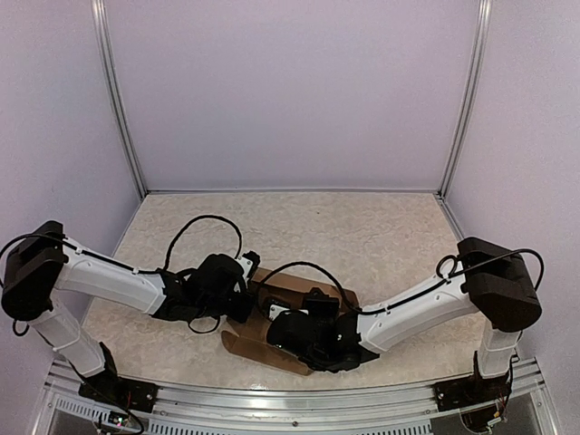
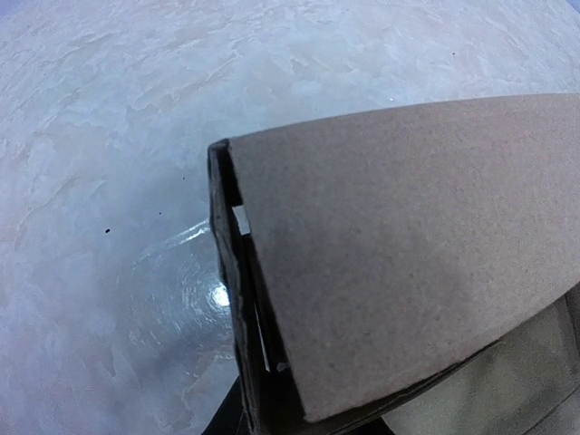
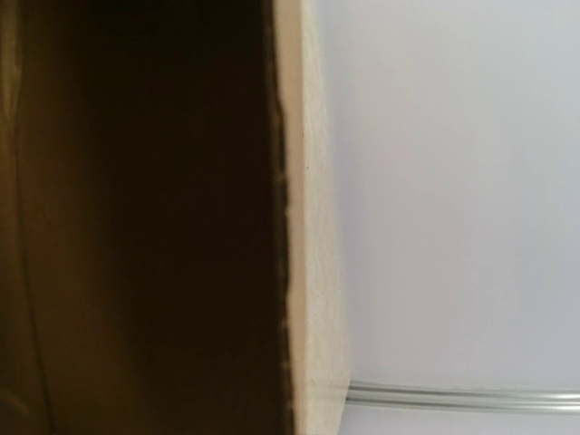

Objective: Fold the paper box

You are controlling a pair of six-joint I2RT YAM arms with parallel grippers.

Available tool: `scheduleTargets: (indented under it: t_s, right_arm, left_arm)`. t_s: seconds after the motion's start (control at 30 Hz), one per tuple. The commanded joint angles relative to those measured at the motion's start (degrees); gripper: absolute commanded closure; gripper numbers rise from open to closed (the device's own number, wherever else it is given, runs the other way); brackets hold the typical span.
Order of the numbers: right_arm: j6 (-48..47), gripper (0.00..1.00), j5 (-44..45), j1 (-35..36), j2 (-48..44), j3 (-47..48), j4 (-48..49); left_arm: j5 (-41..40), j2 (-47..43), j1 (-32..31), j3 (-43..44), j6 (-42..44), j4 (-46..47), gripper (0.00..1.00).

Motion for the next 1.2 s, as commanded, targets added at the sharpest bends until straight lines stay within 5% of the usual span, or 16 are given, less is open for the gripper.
scheduleTargets:
  t_s: [0.0, 0.3, 0.6, 1.17]
  right_arm:
    - [5.96, 1.00, -3.10, 1.21, 1.86, 2.06, -5.36]
    - [11.34, 1.00, -6.43, 1.23, 0.77, 2.85, -9.66]
    - [16.26, 1.00, -10.16, 1.24, -0.76, 1.95, -12.88]
    - [24.71, 1.00, -19.88, -0.11, -4.77, 3.13, -18.98]
  left_arm:
    - [-3.39, 0.48, -0.22, 1.41, 0.64, 1.52, 0.75]
    - [-3.05, 1.49, 0.05, 1.53, 4.16, 5.65, 0.65]
    - [0.30, 3.42, 0.64, 1.10, 5.45, 11.61, 0.66]
    - [3.14, 4.87, 0.42, 0.31, 5.50, 19.62, 0.96]
